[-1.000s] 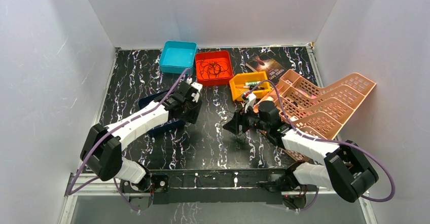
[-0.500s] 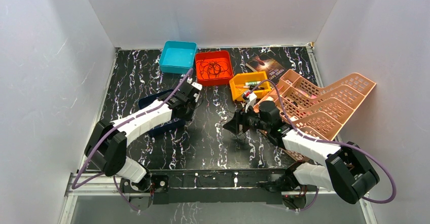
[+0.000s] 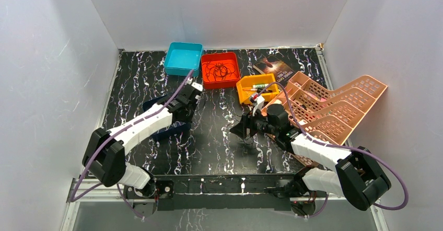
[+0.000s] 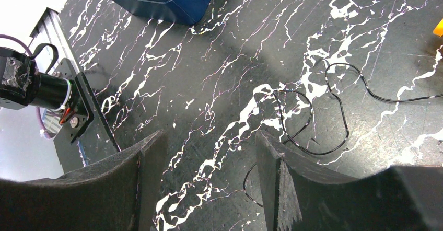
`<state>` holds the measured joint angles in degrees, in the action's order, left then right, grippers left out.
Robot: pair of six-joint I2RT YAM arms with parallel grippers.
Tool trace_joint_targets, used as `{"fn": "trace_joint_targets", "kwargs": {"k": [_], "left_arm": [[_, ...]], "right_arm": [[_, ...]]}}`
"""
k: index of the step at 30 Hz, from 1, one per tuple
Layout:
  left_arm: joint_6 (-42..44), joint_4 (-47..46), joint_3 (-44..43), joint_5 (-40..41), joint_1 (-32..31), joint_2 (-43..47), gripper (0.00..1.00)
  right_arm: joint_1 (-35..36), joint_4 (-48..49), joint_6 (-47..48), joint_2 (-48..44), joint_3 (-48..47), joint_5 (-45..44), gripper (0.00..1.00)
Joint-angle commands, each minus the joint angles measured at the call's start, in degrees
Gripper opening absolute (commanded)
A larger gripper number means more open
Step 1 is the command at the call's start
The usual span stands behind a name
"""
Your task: Untangle the cables
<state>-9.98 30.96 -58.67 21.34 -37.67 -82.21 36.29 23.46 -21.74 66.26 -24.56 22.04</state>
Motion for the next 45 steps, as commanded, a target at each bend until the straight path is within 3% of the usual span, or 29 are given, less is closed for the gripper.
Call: {"fn": "trace_joint_targets", "kwargs": {"k": [1, 12, 45], "left_arm": [[1.0, 2.4, -0.4, 2.1, 3.5, 3.5, 0.0], [2.6, 2.5, 3.0, -0.8, 12.0, 5.1, 0.0], [0.3, 3.8, 3.7, -0.8, 15.3, -5.0, 0.0]], "right_arm": [[0.1, 2.2, 0.1, -0.4, -0.6, 0.3, 0.7], [0.1, 2.3, 0.1, 0.0, -0.7, 0.5, 0.71], [0.2, 1.9, 0.2, -1.4, 0.1, -0.1, 0.71]]}}
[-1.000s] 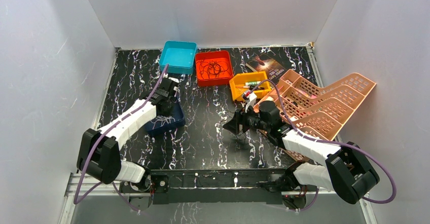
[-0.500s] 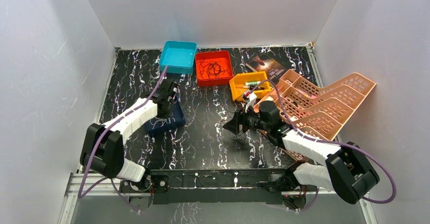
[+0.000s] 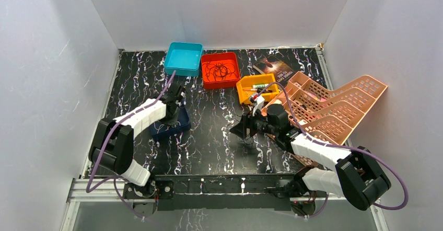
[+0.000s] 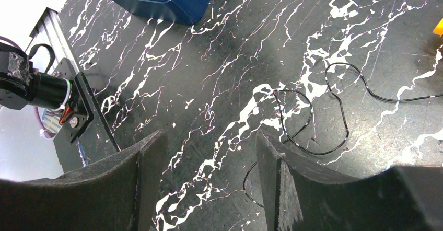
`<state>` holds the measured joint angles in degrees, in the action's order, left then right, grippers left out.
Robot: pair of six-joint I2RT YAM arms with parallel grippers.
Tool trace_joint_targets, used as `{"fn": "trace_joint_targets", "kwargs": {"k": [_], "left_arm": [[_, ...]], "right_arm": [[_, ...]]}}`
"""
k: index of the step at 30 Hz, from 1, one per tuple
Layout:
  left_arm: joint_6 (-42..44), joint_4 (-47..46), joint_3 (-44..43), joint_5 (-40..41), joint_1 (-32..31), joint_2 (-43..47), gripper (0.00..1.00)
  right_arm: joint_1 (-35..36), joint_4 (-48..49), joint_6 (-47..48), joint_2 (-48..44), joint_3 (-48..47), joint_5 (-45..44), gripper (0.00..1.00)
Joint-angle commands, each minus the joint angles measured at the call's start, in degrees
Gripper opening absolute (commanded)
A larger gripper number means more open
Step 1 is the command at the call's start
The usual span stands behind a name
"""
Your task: Untangle the cables
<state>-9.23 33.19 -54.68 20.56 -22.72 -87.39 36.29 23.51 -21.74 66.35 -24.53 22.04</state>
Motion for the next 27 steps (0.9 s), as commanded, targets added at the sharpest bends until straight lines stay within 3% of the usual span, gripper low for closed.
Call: {"fn": "trace_joint_targets", "kwargs": {"k": [1, 13, 22, 27], "left_arm": [[-0.5, 1.5, -0.5, -0.3, 0.4, 0.7, 0.0], [-0.2, 6.7, -7.3, 0.6, 0.4, 6.8, 0.39], [0.0, 10.0, -13.7, 0.6, 0.4, 8.7, 0.54], [0.6, 8.7, -13.7, 1.3, 1.0, 8.5, 0.56]], "right_arm": [[0.2, 1.8, 0.3, -1.6, 0.1, -0.1, 0.71], [0.2, 1.7, 0.3, -1.6, -0.2, -0.1, 0.71], [0.2, 1.8, 0.2, -1.2, -0.3, 0.2, 0.71], [0.2, 1.7, 0.3, -1.5, -0.4, 0.1, 0.71]]}}
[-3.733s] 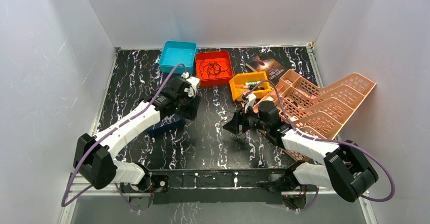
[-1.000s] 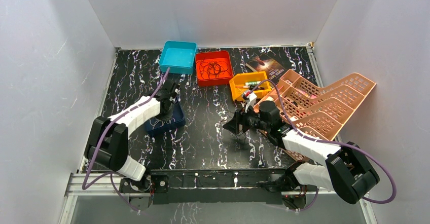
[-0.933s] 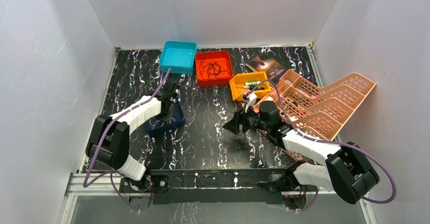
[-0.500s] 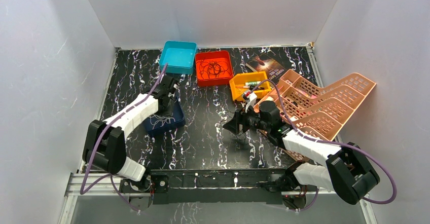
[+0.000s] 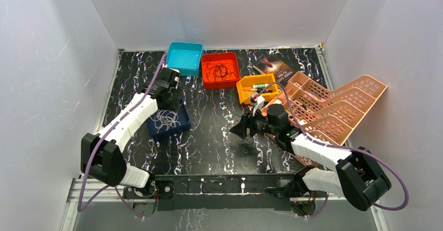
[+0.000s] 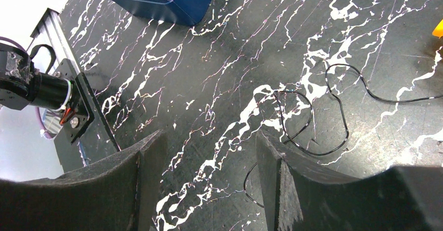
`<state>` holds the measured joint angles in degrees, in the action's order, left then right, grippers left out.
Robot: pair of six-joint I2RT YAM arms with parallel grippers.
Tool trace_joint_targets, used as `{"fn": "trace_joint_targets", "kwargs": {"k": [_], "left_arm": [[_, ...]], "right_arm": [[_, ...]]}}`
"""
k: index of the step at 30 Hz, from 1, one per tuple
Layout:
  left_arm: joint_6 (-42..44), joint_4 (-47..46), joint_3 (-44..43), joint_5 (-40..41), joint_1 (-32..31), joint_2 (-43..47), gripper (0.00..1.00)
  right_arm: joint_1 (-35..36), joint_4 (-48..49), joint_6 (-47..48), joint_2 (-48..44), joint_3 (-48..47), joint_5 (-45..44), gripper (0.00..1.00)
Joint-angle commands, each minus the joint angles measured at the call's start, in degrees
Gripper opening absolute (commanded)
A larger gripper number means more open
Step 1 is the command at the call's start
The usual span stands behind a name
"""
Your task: Untangle the cables
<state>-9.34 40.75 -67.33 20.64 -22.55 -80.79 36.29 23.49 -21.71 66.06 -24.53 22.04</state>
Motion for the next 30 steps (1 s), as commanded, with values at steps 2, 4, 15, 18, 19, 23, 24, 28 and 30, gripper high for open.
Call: {"fn": "trace_joint_targets", "kwargs": {"k": [2, 4, 15, 18, 19, 23, 24, 28, 30], "left_arm": [[0.8, -0.4, -0.2, 0.6, 1.6, 1.3, 0.55], [1.1, -2.2, 0.3, -0.2, 2.7, 0.7, 0.55], [2.0, -10.1, 0.6, -4.5, 8.9, -7.9, 0.52], [2.1, -11.7, 0.9, -5.5, 10.2, -9.6, 0.5], [2.2, -12.1, 0.9, -5.8, 10.5, -10.2, 0.5], [2.4, -12.6, -0.4, -9.0, 11.1, -11.3, 0.46], [2.4, -12.9, -0.4, -9.4, 11.2, -10.9, 0.46], [3.0, -13.3, -0.9, -7.7, 11.2, -11.2, 0.47], [3.4, -13.3, -1.7, -7.7, 11.2, -12.1, 0.46]], "right_arm": [[0.2, 1.4, 0.4, -1.3, -0.4, -0.1, 0.71], [0.2, 1.2, 0.5, -1.4, -0.4, -0.1, 0.71], [0.2, -0.1, 1.0, -2.8, 0.0, -0.1, 0.71], [0.1, 0.1, 0.8, -2.7, 0.0, 0.0, 0.71], [0.1, 0.2, 0.9, -2.5, 0.0, 0.1, 0.71], [0.2, 0.6, 0.7, -2.2, 0.0, 0.4, 0.71], [0.2, 0.5, 0.7, -2.2, 0.1, 0.3, 0.71], [0.2, 0.9, 0.5, -2.5, 0.4, 0.2, 0.71], [0.2, 0.9, 0.4, -2.5, 0.5, 0.2, 0.71]]}}
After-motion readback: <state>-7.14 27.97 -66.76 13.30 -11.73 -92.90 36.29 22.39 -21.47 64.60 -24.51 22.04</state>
